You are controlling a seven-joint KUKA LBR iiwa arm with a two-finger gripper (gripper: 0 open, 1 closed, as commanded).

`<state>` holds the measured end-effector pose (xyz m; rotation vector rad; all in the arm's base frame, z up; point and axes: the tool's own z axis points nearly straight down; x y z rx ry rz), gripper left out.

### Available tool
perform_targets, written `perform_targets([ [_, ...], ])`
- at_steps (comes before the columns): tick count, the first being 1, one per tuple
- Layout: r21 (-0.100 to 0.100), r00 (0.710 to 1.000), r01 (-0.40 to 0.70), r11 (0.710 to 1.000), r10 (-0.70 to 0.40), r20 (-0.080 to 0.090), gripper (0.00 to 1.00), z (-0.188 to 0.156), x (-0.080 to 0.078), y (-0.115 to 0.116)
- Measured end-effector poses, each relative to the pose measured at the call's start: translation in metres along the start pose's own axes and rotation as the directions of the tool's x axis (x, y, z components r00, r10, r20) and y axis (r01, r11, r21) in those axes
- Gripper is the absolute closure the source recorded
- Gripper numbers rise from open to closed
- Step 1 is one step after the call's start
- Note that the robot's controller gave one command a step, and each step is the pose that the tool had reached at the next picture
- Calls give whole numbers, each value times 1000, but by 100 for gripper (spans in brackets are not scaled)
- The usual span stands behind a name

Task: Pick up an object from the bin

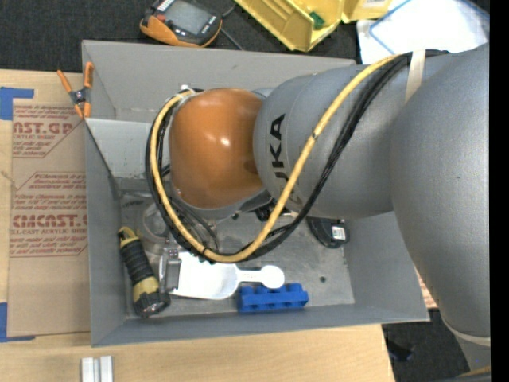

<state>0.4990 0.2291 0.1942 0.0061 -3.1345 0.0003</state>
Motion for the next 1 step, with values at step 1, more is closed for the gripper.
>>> perform_targets([
  [1, -2, 1000, -3, 1000, 3, 7, 0, -5, -2, -1],
])
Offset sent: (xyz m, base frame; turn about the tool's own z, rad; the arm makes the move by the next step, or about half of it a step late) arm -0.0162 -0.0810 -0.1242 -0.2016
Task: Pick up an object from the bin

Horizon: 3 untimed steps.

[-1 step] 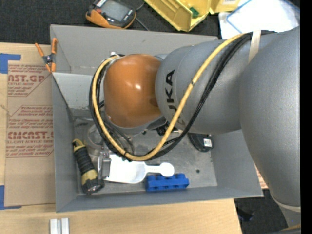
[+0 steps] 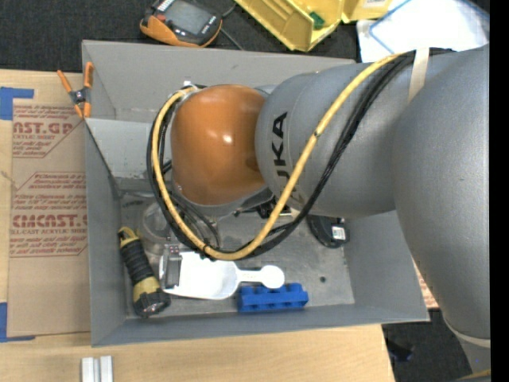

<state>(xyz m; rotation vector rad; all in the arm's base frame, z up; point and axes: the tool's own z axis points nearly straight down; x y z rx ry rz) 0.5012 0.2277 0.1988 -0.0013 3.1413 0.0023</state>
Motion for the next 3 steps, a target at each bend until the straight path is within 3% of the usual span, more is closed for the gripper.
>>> perform_targets([
  [1, 0, 984, 179, 984, -179, 0, 0, 111, 16, -68],
  [2, -2, 971, 237, 971, -237, 5, 0, 67, 19, -81],
  [3, -2, 980, 196, 981, -196, 17, 0, 128, 12, -76],
])
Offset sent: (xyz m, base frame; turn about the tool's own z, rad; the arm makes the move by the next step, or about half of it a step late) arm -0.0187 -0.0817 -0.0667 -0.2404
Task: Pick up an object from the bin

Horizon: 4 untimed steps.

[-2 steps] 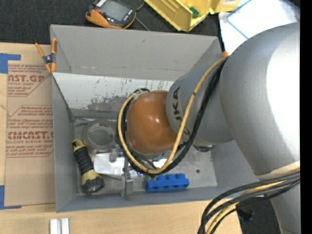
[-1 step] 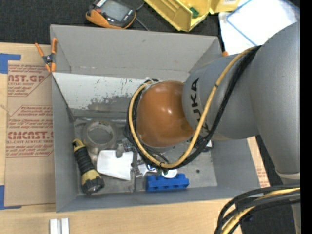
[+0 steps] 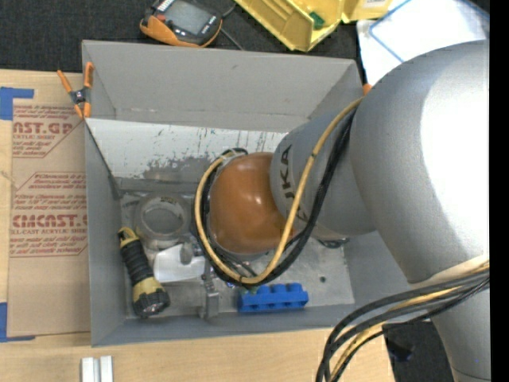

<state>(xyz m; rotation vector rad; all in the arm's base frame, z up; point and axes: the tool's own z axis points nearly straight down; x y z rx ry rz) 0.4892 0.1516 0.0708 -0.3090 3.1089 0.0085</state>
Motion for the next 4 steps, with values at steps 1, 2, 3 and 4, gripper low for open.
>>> perform_targets([
  [1, 1, 994, 104, 995, -104, 18, 0, -2, 1, 14],
  [2, -1, 970, -244, 970, 244, -1, 100, 1, -1, 50],
  [3, -1, 970, -244, 970, 244, -1, 100, 1, -1, 50],
  [4, -4, 970, -243, 970, 243, 2, 100, -84, -4, 52],
])
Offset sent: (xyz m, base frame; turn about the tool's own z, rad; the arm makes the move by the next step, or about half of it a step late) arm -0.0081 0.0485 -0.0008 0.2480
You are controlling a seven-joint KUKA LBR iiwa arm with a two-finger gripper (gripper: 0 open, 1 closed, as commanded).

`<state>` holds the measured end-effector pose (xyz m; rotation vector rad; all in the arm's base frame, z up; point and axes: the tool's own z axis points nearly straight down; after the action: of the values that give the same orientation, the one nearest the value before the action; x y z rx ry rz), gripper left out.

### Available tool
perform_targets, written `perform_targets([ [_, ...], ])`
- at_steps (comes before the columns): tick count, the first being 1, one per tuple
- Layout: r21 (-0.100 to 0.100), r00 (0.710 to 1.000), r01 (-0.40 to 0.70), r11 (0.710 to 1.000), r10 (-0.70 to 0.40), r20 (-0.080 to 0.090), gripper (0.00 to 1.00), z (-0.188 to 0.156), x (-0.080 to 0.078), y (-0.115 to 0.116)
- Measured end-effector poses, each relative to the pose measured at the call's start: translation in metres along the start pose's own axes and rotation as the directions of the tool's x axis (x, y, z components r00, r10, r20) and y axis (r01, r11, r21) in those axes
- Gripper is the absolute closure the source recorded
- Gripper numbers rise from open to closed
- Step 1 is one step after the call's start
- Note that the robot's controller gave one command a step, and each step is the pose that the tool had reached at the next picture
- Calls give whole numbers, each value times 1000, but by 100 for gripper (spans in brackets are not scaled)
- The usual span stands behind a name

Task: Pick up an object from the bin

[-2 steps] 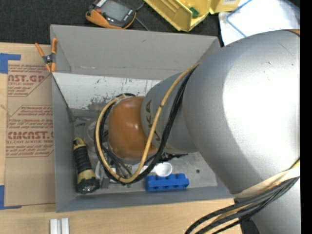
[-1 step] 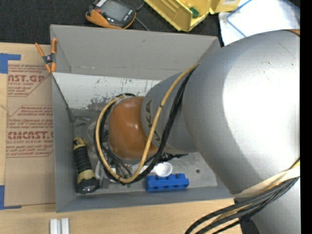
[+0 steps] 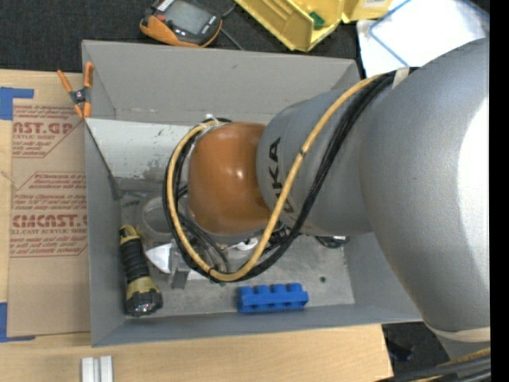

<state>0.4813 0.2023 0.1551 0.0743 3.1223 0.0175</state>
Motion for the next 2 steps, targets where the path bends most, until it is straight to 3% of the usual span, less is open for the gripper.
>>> perform_targets([
  [1, 0, 1000, 0, 1000, 0, 0, 100, 13, 1, 0],
  [2, 5, 1000, 0, 1000, 0, -11, 100, 27, 4, -2],
])
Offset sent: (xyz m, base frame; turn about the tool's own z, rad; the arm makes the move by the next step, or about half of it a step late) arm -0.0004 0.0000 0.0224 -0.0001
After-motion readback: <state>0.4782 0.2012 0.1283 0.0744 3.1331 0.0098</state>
